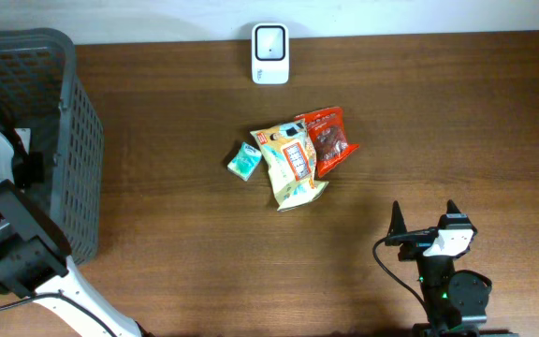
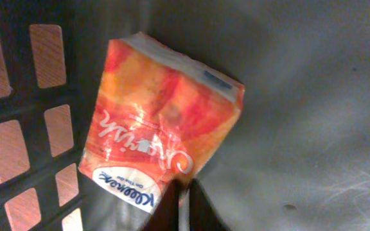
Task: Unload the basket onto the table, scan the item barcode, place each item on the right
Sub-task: 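Pick the small orange box from the basket and place it on table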
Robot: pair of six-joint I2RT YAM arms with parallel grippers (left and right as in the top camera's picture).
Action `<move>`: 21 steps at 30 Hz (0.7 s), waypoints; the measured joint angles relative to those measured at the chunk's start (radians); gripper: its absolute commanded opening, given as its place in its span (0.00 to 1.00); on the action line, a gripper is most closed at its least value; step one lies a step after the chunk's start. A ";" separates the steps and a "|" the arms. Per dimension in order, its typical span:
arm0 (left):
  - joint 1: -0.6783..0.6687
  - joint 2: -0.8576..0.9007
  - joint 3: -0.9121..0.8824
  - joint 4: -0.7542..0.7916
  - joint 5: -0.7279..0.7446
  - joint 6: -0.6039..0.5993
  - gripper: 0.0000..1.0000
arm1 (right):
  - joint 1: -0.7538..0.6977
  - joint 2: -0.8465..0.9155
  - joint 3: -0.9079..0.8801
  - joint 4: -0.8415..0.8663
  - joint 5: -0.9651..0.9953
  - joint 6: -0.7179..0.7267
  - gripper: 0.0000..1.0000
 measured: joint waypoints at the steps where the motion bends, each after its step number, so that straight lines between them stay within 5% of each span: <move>1: 0.000 0.000 0.000 -0.003 0.000 -0.002 0.00 | 0.000 0.000 0.000 0.000 0.000 0.000 0.98; 13: -0.039 -0.012 0.027 -0.031 0.113 -0.137 0.00 | 0.000 0.000 0.000 0.000 0.000 0.000 0.99; 14: -0.049 -0.027 0.035 -0.025 0.146 -0.143 0.30 | 0.000 0.000 0.000 0.000 0.000 0.000 0.98; 15: -0.057 -0.047 0.043 -0.018 0.174 -0.146 0.44 | 0.000 0.000 0.000 0.000 0.000 0.000 0.99; 21: -0.053 -0.109 0.068 0.007 0.211 -0.153 0.51 | 0.000 0.000 0.000 0.000 0.000 0.000 0.98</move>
